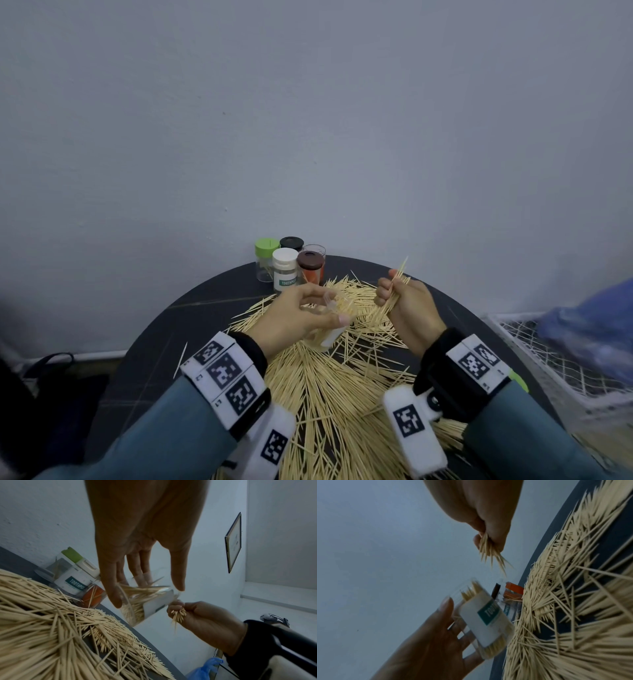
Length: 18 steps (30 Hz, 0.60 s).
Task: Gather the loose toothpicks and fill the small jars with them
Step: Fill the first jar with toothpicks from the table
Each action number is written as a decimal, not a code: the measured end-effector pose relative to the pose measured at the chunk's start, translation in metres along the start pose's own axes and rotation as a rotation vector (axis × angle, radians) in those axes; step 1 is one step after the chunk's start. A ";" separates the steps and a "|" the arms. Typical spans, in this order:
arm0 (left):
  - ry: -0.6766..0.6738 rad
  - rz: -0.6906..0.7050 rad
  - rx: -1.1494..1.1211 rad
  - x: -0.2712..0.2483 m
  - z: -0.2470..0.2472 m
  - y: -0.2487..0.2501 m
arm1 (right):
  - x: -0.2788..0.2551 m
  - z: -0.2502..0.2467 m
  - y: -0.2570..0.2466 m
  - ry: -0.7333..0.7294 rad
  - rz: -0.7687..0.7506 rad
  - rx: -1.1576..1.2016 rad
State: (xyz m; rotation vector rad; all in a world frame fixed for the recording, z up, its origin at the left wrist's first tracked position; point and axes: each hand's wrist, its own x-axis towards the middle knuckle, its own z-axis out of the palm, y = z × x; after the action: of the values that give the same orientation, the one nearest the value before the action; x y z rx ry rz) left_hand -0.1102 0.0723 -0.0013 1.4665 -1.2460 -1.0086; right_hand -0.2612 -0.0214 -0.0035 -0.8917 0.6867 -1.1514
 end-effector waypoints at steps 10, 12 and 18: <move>-0.093 0.014 0.127 -0.003 0.011 -0.002 | -0.010 0.009 -0.019 -0.031 -0.126 0.211; -0.116 0.021 0.125 -0.004 0.014 -0.001 | -0.014 0.012 -0.015 -0.048 -0.108 0.166; -0.140 0.015 0.000 -0.008 0.017 0.001 | -0.026 0.016 0.004 -0.096 -0.115 -0.179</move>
State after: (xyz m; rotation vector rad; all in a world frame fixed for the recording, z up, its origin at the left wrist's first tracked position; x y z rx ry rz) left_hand -0.1283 0.0774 -0.0038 1.4037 -1.3541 -1.1173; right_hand -0.2528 0.0083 0.0011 -1.1431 0.6742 -1.1536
